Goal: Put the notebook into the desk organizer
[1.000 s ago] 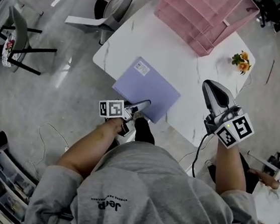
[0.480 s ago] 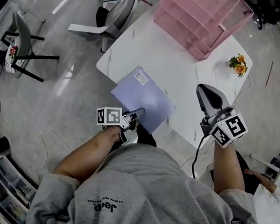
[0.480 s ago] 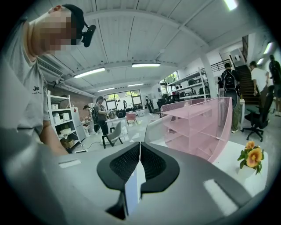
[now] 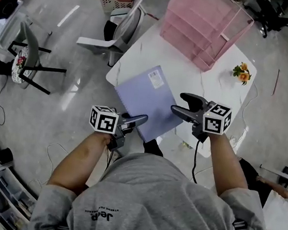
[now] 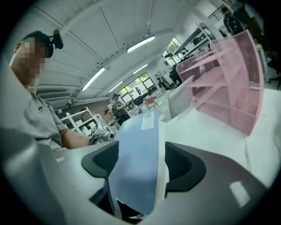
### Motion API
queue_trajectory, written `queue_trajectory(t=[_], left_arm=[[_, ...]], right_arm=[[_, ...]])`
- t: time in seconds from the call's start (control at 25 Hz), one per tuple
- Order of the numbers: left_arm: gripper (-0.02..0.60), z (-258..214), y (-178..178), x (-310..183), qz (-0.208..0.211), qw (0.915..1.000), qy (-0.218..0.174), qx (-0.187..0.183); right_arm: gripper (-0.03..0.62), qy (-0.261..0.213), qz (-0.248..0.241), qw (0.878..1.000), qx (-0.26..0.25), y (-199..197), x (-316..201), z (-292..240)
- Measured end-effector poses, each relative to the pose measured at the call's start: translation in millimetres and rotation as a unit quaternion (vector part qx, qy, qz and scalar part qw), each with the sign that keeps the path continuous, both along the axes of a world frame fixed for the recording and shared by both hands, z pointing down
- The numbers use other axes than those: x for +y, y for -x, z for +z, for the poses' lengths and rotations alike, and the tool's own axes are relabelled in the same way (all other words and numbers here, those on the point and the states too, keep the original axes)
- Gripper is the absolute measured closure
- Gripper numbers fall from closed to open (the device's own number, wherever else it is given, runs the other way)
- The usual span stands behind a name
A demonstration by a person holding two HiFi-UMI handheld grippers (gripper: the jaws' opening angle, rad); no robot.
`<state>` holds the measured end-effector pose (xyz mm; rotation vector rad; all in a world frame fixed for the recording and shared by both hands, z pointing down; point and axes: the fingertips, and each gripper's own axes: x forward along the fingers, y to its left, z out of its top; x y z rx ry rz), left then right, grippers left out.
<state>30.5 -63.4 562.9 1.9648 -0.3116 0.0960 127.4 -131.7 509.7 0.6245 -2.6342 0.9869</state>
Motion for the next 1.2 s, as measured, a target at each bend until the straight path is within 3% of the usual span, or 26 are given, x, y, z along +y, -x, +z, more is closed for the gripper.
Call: queue_trajectory(t=[0.12, 0.24, 0.32, 0.4, 0.52, 0.56, 0.64, 0.68, 0.8, 0.92, 1.08, 1.2], left_arm=[[0.491, -26.4, -2.2, -9.3, 0.049, 0.9978, -0.042, 0.011], [0.491, -46.3, -6.1, -12.5, 0.114, 0.9901, -0.08, 0.021], [0.491, -54.6, -8.0, -15.9, 0.155, 0.9822, -0.104, 0.023], [0.491, -58.7, -8.8, -23.5, 0.188, 0.9741, -0.123, 0.024], [0.491, -54.6, -9.8, -41.5, 0.222, 0.9662, -0.129, 0.022], [0.491, -48.7, -10.4, -49.4, 0.228, 0.9655, -0.124, 0.017], [0.491, -31.1, -11.5, -68.9, 0.232, 0.967, -0.106, -0.002], [0.489, -20.7, -12.0, -80.5, 0.229, 0.9688, -0.094, -0.013], [0.48, 10.5, -14.6, -116.9, 0.218, 0.9734, -0.052, -0.049], [0.472, 36.7, -18.7, -148.0, 0.222, 0.9707, -0.015, -0.091], [0.434, 63.9, -23.8, -186.4, 0.242, 0.9576, 0.021, -0.155], [0.423, 78.2, -25.7, -206.9, 0.263, 0.9442, 0.055, -0.19]], right_arm=[[0.216, 0.041, -0.038, 0.998, -0.012, 17.7, 2.2, 15.5], [0.175, 0.095, -0.06, 0.991, -0.07, 31.2, 1.6, 22.2], [0.172, 0.136, -0.077, 0.979, -0.129, 39.4, 2.4, 21.5], [0.174, 0.171, -0.097, 0.96, -0.199, 45.6, 3.8, 14.4], [0.188, 0.182, -0.114, 0.935, -0.283, 46.2, -1.0, 3.4], [0.26, 0.175, -0.106, 0.934, -0.291, 44.3, -6.6, 3.6], [0.481, 0.16, -0.069, 0.944, -0.28, 39.9, -24.0, 13.1], [0.518, 0.159, -0.046, 0.948, -0.27, 37.9, -33.9, 20.7], [0.552, 0.18, 0.027, 0.952, -0.245, 31.3, -63.8, 47.2], [0.559, 0.202, 0.091, 0.947, -0.231, 27.0, -92.2, 68.1], [0.559, 0.26, 0.18, 0.919, -0.236, 17.6, -121.0, 97.2], [0.559, 0.296, 0.216, 0.894, -0.259, 14.4, -137.2, 113.9]])
